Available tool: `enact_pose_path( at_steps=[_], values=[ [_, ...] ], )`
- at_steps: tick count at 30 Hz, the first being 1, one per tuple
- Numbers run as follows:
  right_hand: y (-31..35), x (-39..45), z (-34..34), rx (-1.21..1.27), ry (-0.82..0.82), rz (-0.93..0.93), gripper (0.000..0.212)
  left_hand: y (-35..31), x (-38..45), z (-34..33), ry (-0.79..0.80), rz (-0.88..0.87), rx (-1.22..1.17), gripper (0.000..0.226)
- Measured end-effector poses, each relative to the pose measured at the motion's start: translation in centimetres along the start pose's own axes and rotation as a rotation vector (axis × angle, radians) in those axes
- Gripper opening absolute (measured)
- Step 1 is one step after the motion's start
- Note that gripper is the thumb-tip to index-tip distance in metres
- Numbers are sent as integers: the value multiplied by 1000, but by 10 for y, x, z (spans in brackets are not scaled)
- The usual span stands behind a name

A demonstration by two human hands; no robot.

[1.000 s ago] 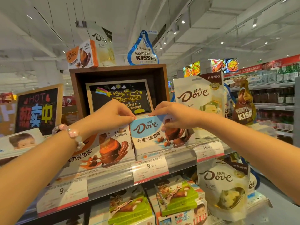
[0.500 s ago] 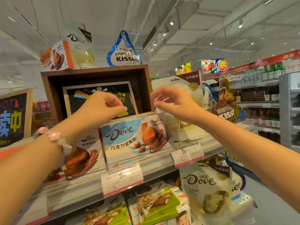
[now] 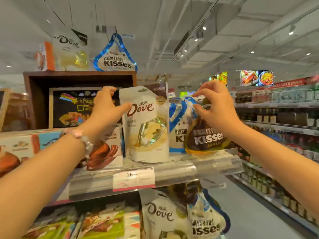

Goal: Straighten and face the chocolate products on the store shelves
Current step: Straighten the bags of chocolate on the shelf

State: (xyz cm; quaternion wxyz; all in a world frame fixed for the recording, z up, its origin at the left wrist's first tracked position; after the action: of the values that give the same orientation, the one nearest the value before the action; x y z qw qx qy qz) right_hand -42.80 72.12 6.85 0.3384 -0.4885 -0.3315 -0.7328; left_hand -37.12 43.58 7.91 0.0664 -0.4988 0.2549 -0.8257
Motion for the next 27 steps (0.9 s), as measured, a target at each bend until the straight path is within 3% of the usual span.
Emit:
enact_pose_path(
  at_steps=[4, 7, 11, 17, 27],
  values=[
    [-37, 2, 6, -103, 6, -101, 51, 1, 4, -11, 114, 205, 14, 77],
    [-54, 2, 2, -163, 62, -202, 65, -7, -2, -14, 154, 199, -108, 49],
    [-57, 3, 5, -151, 51, -220, 50, -7, -7, -7, 48, 257, -198, 33],
    [-53, 8, 9, -162, 143, -172, 19, -19, -15, 2, -10, 165, -307, 8],
    [-39, 15, 23, -216, 111, -108, 21, -65, -22, 6, -5, 14, -534, 15]
  ],
)
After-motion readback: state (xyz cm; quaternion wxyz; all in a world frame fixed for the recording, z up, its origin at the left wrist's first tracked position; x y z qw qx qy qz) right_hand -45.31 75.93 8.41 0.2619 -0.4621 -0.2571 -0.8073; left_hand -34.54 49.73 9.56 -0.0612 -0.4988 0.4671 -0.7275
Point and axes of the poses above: each hand's wrist, its own x-axis towards the middle knuckle, its own z-axis out of the back of the hand, y = z × x, the point moved 5 cm from there along x, towards the middle knuckle, and after that the axes turned 5 degrees about x, right-handed, at the moved point
